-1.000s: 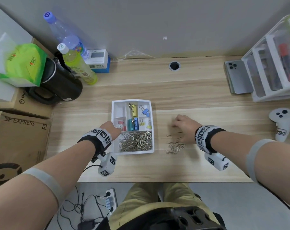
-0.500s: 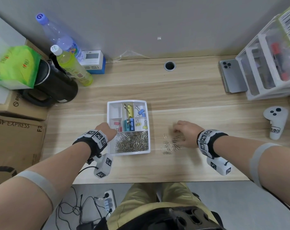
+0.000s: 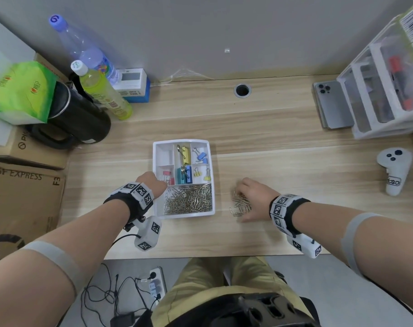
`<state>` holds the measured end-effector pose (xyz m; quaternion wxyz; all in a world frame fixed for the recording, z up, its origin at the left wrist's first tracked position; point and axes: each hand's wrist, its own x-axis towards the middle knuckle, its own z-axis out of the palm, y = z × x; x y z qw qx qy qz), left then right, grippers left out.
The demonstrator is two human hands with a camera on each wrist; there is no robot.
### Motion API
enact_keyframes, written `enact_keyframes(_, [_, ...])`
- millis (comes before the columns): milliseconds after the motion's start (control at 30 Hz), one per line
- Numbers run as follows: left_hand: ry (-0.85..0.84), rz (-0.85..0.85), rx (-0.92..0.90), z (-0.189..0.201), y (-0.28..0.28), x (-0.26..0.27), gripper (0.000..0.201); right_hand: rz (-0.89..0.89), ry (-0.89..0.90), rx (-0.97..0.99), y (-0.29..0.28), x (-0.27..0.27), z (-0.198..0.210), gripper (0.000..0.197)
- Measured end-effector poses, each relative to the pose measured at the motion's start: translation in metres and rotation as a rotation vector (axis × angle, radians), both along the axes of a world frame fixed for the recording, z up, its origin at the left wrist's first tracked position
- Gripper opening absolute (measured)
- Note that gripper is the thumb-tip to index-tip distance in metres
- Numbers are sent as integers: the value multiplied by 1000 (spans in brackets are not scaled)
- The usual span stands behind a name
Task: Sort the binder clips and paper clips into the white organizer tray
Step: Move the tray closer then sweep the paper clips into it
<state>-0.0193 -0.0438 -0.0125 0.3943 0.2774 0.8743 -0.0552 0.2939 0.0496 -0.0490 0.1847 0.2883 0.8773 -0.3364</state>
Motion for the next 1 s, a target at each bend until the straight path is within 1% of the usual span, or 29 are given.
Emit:
enact_keyframes(67, [1, 3, 5, 0, 0, 1, 14, 6, 26, 23, -6, -3, -4, 72])
enact_keyframes(167, [11, 4, 8, -1, 0, 1, 15, 5, 80, 26, -12, -6, -9, 55])
enact_keyframes(300, [7, 3, 0, -1, 0, 2, 12, -20, 156, -28, -14, -4, -14, 37])
enact_keyframes(533, [24, -2, -5, -1, 0, 2, 15, -85, 222, -74, -14, -3, -10, 22])
enact_keyframes(733, [23, -2, -7, -1, 0, 2, 13, -42, 133, -61, -5, -8, -5, 13])
enact_keyframes(867, [21, -4, -12, 0, 1, 1, 12, 39, -21, -35, 4, -16, 3, 6])
enact_keyframes(933, [22, -5, -15, 0, 1, 1, 12, 81, -85, -28, 8, -19, 7, 6])
enact_keyframes(1000, [24, -3, -10, -1, 2, 2, 12, 85, -95, -24, 10, -20, 8, 8])
